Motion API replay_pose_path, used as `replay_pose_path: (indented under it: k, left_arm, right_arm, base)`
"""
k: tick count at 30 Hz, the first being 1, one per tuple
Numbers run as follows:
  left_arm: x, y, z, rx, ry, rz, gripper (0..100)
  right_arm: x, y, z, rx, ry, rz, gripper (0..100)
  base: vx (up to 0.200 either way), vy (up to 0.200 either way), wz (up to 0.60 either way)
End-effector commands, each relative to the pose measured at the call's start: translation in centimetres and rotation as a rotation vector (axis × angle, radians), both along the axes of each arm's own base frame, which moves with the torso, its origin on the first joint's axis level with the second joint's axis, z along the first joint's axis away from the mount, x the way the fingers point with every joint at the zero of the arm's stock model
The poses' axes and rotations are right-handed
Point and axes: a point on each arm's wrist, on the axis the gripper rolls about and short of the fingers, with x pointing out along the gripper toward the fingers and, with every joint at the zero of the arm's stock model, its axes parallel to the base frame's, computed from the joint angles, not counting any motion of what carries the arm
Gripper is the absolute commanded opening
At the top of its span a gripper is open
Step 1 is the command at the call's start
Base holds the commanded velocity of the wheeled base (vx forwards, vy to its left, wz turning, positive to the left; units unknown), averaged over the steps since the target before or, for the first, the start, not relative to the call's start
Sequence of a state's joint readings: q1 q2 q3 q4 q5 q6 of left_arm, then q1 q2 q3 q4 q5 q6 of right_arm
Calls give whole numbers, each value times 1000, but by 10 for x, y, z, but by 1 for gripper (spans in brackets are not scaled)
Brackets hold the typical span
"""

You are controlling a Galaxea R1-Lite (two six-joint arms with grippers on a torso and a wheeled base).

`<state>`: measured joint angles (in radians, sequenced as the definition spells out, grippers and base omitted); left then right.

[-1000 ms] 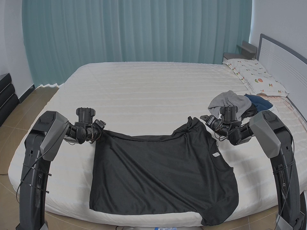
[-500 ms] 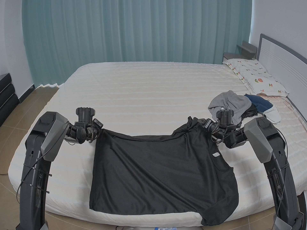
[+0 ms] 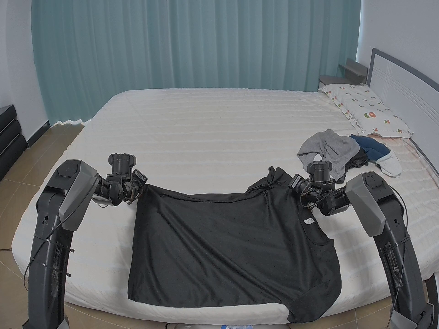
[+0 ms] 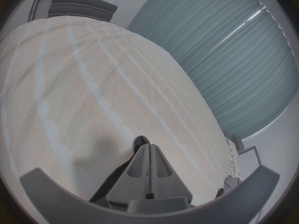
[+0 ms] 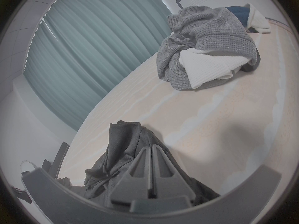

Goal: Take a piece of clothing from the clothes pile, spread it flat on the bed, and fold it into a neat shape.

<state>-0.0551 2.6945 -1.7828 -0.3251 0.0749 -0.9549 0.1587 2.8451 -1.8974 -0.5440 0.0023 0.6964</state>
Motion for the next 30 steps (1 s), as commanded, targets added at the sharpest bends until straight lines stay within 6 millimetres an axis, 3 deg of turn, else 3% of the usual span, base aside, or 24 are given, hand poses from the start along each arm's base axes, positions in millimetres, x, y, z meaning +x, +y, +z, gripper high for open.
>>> replay_pose_path:
  k: [1,5,10,13,17,21,24,30]
  left_arm:
    - [1,0,2,3,-5,0,0]
    - [5,3,8,15,-24,16,0]
    - [14,9,26,29,-74,30,0]
    - [19,12,38,36,-84,33,0]
    - [22,13,38,37,-76,36,0]
    - [23,13,41,37,-108,39,0]
    - [23,13,40,36,-108,38,0]
    - [26,11,33,28,-141,30,0]
  right_arm:
    - [5,-10,14,3,-48,-35,0]
    - [10,-27,30,-1,-95,-86,0]
    - [12,-39,35,1,-108,-122,0]
    - [13,-40,36,-4,-140,-139,0]
    - [15,-39,44,-1,-186,-139,0]
    - [20,-42,66,6,-251,-154,0]
    - [20,-46,65,-1,-247,-170,0]
    - [21,-46,43,-16,-208,-176,0]
  base:
    - [0,0,0]
    - [0,0,0]
    - [0,0,0]
    - [0,0,0]
    - [0,0,0]
    - [0,0,0]
    - [0,0,0]
    - [0,0,0]
